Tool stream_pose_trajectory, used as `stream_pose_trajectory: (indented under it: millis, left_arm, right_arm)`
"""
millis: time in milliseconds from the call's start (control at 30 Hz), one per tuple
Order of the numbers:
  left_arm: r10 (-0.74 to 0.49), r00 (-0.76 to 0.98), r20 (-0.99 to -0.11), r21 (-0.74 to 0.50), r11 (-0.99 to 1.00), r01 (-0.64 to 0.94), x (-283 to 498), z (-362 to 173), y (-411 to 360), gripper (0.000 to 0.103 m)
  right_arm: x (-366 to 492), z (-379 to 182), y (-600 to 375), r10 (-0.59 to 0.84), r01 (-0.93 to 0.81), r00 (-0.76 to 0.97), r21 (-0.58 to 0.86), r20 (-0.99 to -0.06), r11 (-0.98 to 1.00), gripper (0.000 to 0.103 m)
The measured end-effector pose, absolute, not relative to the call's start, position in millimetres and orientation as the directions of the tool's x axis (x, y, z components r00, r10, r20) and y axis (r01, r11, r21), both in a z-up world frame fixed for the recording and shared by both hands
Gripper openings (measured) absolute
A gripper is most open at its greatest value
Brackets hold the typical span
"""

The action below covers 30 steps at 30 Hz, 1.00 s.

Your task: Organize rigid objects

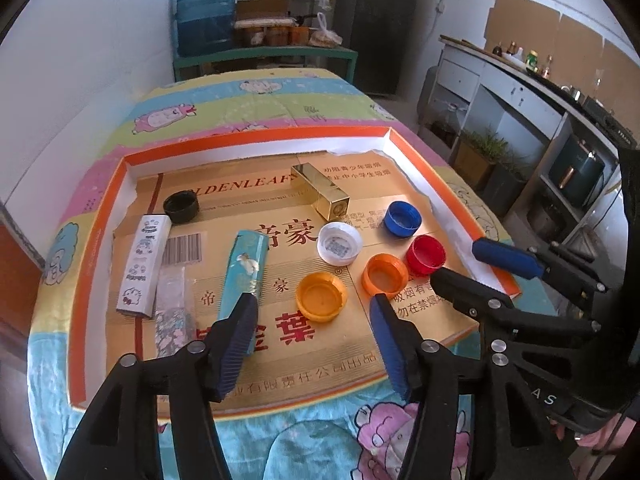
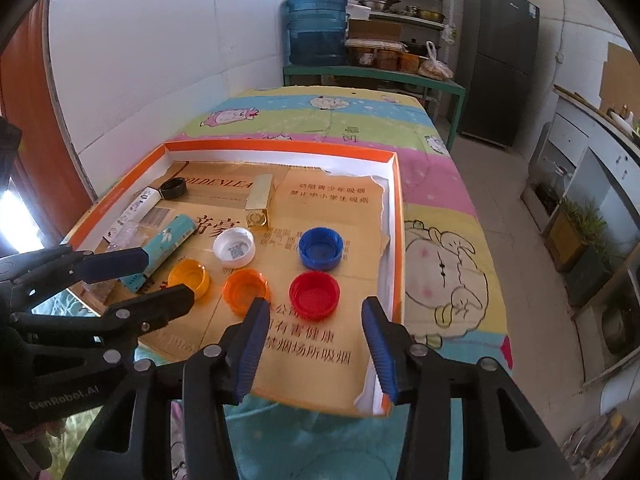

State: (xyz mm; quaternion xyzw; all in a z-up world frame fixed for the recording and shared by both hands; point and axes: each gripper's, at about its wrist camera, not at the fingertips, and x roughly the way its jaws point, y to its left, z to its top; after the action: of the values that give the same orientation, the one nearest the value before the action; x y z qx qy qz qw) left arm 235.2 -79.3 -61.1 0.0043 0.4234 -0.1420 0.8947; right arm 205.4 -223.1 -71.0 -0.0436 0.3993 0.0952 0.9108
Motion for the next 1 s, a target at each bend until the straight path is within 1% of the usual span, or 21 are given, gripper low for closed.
stream_pose_trajectory:
  millis: [67, 200, 300, 633, 1000]
  left_arm:
    - [-0.252, 0.612, -0.750, -0.118, 0.961, 0.251, 230, -57, -75, 0.064]
    - [-0.251, 0.640, -0.726, -0.127, 0.964, 0.234, 217, -47, -66, 0.072]
    - [-0.250, 0.658, -0.710, -0.139, 0.966, 0.217, 208, -41, -58, 0.073]
    - [-0.247, 0.708, -0.661, -0.163, 0.969, 0.185, 172, -20, -37, 0.074]
    - [-0.246, 0.737, -0.630, -0.180, 0.969, 0.169, 136, -6, -13, 0.074]
  right_arm:
    - [199, -69, -223, 0.132, -0.192, 0.672, 0.001, -0.729, 0.981, 0.048]
    - [188, -62, -221, 0.121, -0.161, 0.685, 0.012, -0.718, 0.987, 0.048]
    - [178, -56, -217, 0.117, -0.148, 0.699, 0.018, -0.706, 0.989, 0.048]
    - [146, -29, -203, 0.120, -0.134, 0.737, 0.031, -0.665, 0.991, 0.048]
    - [117, -13, -183, 0.105, -0.128, 0.759, 0.011, -0.643, 0.992, 0.048]
